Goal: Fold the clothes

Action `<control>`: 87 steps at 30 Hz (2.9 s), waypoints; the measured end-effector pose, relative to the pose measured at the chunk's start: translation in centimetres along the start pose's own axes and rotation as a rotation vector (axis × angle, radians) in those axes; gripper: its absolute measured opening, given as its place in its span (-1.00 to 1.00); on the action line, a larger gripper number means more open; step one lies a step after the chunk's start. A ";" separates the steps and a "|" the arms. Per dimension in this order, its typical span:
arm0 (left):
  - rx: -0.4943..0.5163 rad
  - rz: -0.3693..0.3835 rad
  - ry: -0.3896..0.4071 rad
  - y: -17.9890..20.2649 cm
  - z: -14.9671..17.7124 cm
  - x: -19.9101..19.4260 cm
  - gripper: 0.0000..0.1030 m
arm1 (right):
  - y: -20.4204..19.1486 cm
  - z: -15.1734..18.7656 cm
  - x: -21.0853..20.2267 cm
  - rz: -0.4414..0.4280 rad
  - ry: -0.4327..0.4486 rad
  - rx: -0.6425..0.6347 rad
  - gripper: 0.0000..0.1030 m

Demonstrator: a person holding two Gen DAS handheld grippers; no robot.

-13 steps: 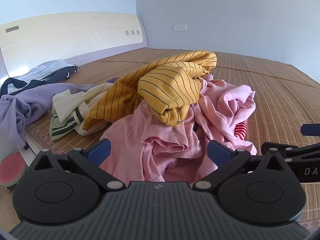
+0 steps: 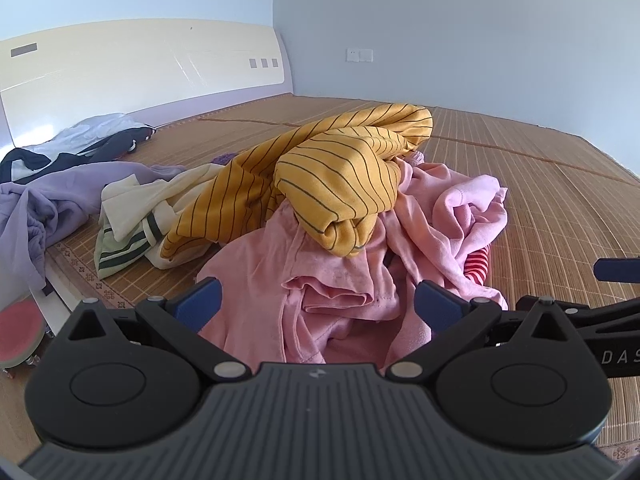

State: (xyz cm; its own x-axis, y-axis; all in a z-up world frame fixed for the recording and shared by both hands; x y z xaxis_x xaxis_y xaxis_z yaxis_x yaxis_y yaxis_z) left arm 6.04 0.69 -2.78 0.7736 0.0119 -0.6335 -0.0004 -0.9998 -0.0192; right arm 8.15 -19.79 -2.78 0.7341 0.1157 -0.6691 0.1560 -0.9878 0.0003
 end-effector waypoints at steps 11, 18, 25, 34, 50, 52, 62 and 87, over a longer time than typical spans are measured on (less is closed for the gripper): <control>-0.024 0.061 0.003 0.0 -0.2 -0.2 1.00 | -0.7 -0.1 -0.1 0.011 -0.006 -0.051 0.99; -0.016 0.061 0.015 -0.2 -0.1 -0.4 1.00 | -0.8 -0.3 0.0 -0.007 -0.004 -0.067 0.99; -0.013 0.098 0.012 -0.2 -0.1 0.0 1.00 | -1.0 -0.7 0.4 -0.011 -0.018 -0.066 0.99; -0.005 0.068 0.037 -0.5 -1.8 0.9 1.00 | -0.3 -1.2 0.5 -0.089 -0.029 -0.046 0.96; 0.008 0.067 0.097 -2.1 -6.0 3.6 0.84 | 1.5 -6.1 0.4 -0.204 0.098 0.028 0.88; 0.021 0.055 0.104 -2.0 -6.8 4.3 0.70 | 1.6 -7.1 0.8 -0.214 0.109 0.037 0.86; 0.102 0.069 0.094 0.5 -10.0 9.4 0.73 | 1.1 -14.3 6.5 -0.327 0.093 0.103 0.86; 0.145 0.101 0.229 0.6 -9.5 7.2 -0.15 | 0.3 -19.6 11.0 -0.372 0.134 0.108 -0.66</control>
State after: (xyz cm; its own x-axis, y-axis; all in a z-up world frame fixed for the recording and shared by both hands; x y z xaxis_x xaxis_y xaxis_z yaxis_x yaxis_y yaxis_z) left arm 17.64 0.05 -0.03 0.8880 -0.1083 -0.4469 -0.1631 -0.9829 -0.0859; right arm 29.25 -16.73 4.45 0.7210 0.4731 -0.5063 0.3625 -0.8802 -0.3061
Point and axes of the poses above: each gripper's, at about its wrist camera, not at the fingertips, and x roughly the way its jaws point, y to its right, z to its underside, the point moved 7 cm from there along x, roughly the way its jaws point, and after that the axes turned 12 degrees about -y, right-handed, at the moved point
